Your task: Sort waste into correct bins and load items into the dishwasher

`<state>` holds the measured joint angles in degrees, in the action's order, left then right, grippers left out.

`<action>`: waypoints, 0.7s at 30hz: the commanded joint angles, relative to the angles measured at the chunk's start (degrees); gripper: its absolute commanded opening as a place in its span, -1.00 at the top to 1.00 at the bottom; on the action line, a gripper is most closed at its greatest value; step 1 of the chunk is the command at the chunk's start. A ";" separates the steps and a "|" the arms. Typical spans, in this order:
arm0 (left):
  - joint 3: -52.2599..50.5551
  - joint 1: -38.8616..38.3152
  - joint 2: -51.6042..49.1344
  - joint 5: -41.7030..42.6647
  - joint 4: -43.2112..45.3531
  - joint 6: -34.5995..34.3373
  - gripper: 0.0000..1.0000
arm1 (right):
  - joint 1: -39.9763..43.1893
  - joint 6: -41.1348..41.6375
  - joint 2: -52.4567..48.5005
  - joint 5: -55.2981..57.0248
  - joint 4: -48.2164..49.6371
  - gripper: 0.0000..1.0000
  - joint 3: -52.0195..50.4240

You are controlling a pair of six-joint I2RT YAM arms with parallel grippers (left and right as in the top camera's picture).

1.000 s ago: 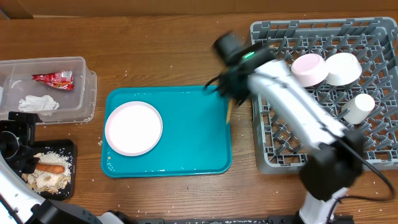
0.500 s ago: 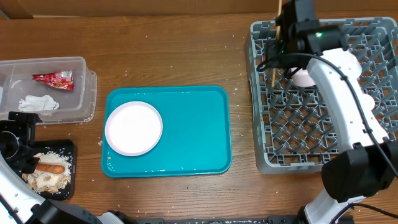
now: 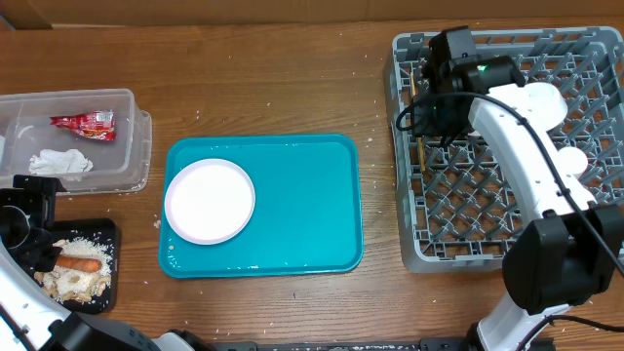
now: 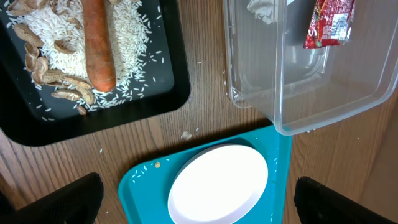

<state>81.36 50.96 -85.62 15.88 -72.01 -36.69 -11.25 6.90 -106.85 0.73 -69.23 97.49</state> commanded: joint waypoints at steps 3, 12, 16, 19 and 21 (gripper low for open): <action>0.37 -0.39 -0.33 0.22 0.04 0.50 -1.00 | -4.59 2.12 4.76 -15.04 -1.53 -0.05 8.41; 0.37 -0.33 -0.33 0.22 0.07 0.50 -1.00 | -20.87 10.14 3.61 -20.81 8.68 -1.00 4.24; 0.37 -0.33 -0.33 0.22 0.07 0.50 -1.00 | -27.47 18.73 0.85 -12.81 12.50 -1.00 0.94; 0.37 -0.33 -0.33 0.22 0.09 0.50 -1.00 | -31.61 22.01 -2.95 -12.13 13.70 -0.96 0.24; 0.37 -0.33 -0.33 0.22 0.07 0.50 -1.00 | -33.90 24.24 -5.99 -12.15 14.19 -0.92 0.24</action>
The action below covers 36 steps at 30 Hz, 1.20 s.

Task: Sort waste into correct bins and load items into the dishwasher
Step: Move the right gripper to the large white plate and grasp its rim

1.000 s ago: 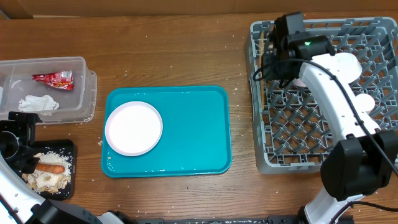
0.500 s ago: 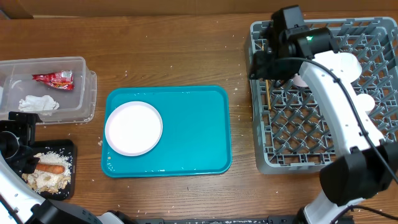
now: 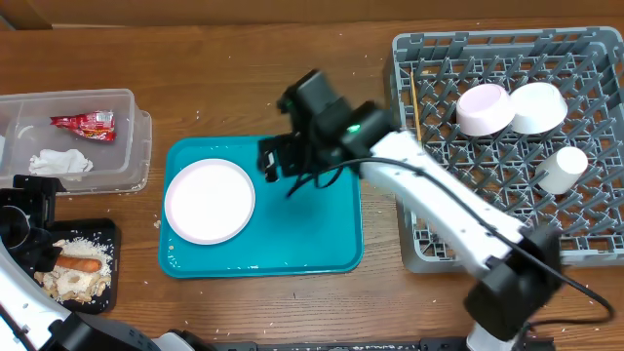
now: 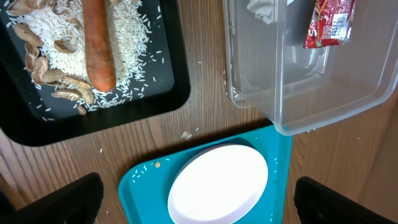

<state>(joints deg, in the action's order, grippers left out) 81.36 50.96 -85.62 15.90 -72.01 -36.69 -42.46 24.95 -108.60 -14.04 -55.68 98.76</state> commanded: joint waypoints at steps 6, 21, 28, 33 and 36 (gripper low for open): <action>0.37 -0.37 -0.33 0.20 0.07 0.50 -1.00 | -8.55 11.21 -12.94 2.62 2.73 -0.68 -1.03; 0.37 -0.37 -0.33 0.20 0.07 0.50 -1.00 | -10.32 16.98 -19.69 8.31 5.03 -0.38 -1.03; 0.37 -0.37 -0.33 0.20 0.07 0.50 -0.99 | -10.05 18.43 -19.69 11.58 4.35 -0.34 -1.03; 0.37 -0.37 -0.33 0.20 0.07 0.50 -0.99 | -8.92 21.57 -19.69 17.75 -2.03 -0.20 -0.81; 0.37 -0.37 -0.33 0.20 0.07 0.50 -1.00 | -7.43 21.57 -19.67 18.51 -5.31 -0.18 -0.76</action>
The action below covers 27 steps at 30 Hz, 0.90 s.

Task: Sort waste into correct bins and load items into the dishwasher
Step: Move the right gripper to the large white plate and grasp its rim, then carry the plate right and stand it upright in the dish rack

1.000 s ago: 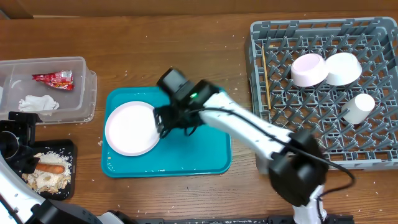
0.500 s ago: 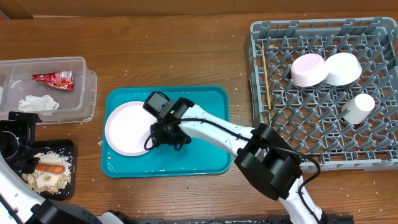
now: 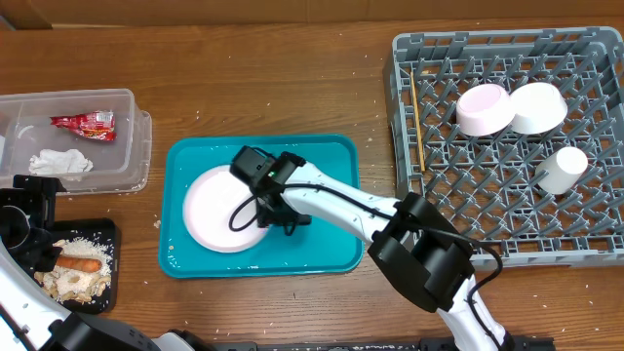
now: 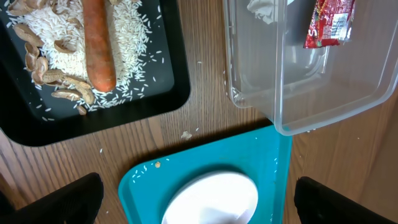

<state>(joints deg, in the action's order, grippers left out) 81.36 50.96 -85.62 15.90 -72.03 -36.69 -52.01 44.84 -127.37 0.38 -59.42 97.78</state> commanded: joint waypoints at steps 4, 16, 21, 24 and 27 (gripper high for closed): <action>0.37 -0.37 -0.33 0.20 0.09 0.50 -0.99 | 4.79 1.64 -0.90 3.74 -4.26 0.00 0.22; 0.37 -0.37 -0.33 0.20 0.09 0.50 -1.00 | 8.57 0.13 1.16 2.45 -8.39 0.92 1.18; 0.37 -0.37 -0.33 0.20 0.09 0.50 -0.99 | 14.95 -0.15 7.80 10.27 -18.97 0.92 7.30; 0.37 -0.37 -0.33 0.20 0.09 0.50 -1.00 | 19.80 -2.67 13.09 17.66 -23.82 0.92 11.19; 0.37 -0.37 -0.33 0.20 0.09 0.50 -1.00 | 26.80 -6.32 19.39 24.09 -26.58 0.92 14.62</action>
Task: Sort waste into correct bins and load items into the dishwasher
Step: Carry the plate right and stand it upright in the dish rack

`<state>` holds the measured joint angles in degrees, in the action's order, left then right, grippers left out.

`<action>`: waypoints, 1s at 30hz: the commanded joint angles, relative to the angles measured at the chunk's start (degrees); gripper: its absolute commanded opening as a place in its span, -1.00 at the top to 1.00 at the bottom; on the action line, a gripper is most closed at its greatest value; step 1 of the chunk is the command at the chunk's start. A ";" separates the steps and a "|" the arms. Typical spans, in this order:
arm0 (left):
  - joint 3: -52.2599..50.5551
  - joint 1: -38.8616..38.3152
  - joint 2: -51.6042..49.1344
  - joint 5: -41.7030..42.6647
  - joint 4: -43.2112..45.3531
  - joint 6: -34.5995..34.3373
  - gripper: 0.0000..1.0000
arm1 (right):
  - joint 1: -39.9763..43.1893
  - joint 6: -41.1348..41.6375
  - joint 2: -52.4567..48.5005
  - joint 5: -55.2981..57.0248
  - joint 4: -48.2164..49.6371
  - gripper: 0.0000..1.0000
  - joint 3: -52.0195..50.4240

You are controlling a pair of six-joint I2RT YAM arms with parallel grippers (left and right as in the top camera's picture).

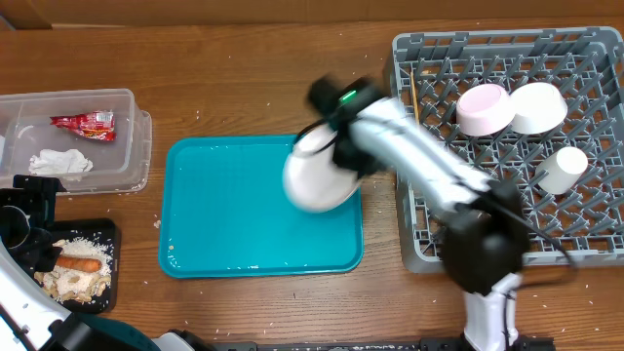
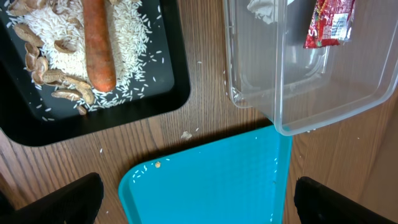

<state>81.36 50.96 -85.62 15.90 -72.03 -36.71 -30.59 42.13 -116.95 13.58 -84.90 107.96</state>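
Note:
My right gripper (image 1: 330,148) is shut on the white plate (image 1: 314,183), which hangs tilted and blurred over the right end of the teal tray (image 1: 224,214). The grey dish rack (image 1: 487,205) stands just right of it and holds a pink bowl (image 1: 485,109), a white bowl (image 1: 538,105), a white cup (image 1: 561,168) and a chopstick (image 1: 416,107). At the table's left edge my left gripper (image 1: 24,229) stands wide open and empty. In the left wrist view its fingers (image 2: 68,199) frame the bare tray corner (image 2: 211,183).
A clear bin (image 1: 122,146) at the left holds a red sachet (image 1: 86,122) and a crumpled tissue (image 1: 58,162). A black tray (image 1: 105,239) below it carries rice, peanut shells and a carrot (image 1: 78,263). Rice grains lie scattered on the wood.
The plate was on the tray's left half with my right gripper at its edge. Now it is held up over the tray's right end, gone from the left wrist view.
My right gripper was first at the rack's back left corner by the chopstick. Then it hung over the tray beside the plate, then lay on the plate, which had shifted right. Now it holds the plate near the rack. The left arm stayed still.

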 commanded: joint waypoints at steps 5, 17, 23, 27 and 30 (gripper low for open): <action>0.37 -0.37 -0.33 0.20 0.09 0.52 -0.99 | 17.64 -11.26 16.65 11.28 -0.44 0.92 6.51; 0.37 -0.37 -0.33 0.22 0.09 0.52 -1.00 | 28.70 -24.48 17.79 19.67 16.90 0.92 1.29; 0.37 -0.37 -0.33 0.20 0.09 0.52 -1.00 | 28.30 -25.75 16.92 22.43 24.76 0.92 -6.32; 0.37 -0.37 -0.33 0.20 0.09 0.52 -1.00 | 27.98 -25.66 14.75 22.38 26.75 0.92 -9.62; 0.37 -0.37 -0.33 0.20 0.09 0.52 -1.00 | 26.67 -25.64 13.09 22.88 27.43 0.92 -10.21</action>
<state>81.36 50.96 -85.62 15.90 -72.03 -36.71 -2.33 16.71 -102.56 34.70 -58.35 98.37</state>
